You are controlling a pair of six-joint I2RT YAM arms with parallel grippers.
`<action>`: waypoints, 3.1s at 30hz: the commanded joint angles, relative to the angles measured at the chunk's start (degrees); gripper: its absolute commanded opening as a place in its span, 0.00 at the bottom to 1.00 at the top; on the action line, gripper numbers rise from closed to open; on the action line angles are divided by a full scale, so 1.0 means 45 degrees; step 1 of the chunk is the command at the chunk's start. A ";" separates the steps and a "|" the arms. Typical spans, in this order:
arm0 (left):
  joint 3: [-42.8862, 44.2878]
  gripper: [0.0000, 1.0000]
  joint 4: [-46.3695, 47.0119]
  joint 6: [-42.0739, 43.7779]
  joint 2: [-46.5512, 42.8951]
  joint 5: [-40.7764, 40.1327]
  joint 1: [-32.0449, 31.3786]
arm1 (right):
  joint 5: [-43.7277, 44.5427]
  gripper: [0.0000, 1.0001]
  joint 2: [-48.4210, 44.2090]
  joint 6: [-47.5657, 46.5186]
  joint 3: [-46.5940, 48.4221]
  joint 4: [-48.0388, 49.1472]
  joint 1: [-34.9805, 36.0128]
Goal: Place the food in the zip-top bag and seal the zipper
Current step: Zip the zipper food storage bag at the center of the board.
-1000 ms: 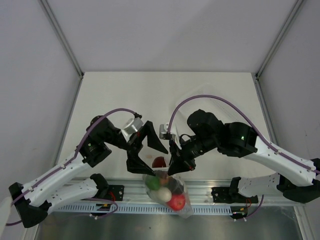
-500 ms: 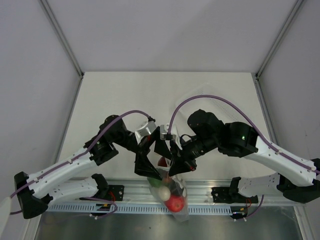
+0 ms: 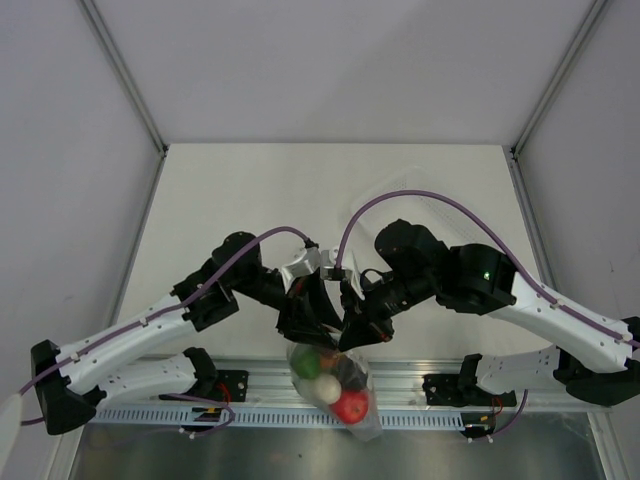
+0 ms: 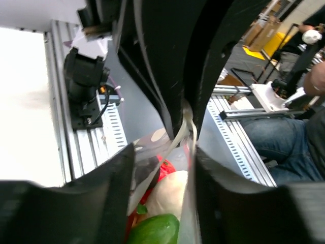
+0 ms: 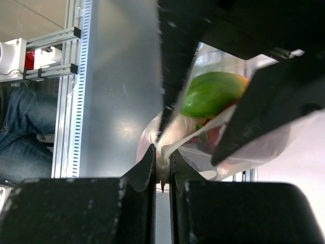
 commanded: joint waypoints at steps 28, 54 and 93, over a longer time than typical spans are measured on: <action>-0.0936 0.01 -0.4724 0.0139 -0.3376 -0.7447 -0.0110 | 0.4702 0.87 -0.2181 0.2187 -0.5775 0.6352 -0.0488; -0.1443 0.01 -0.4255 -0.0173 -0.3786 -0.7134 -0.0110 | -0.0673 0.00 -0.1734 0.3144 -0.7127 0.9542 -0.2520; -0.1522 0.39 -0.1930 -0.1853 -0.3416 -0.6842 0.0007 | 0.0870 0.00 -0.2574 0.2772 -0.7537 0.9483 -0.1641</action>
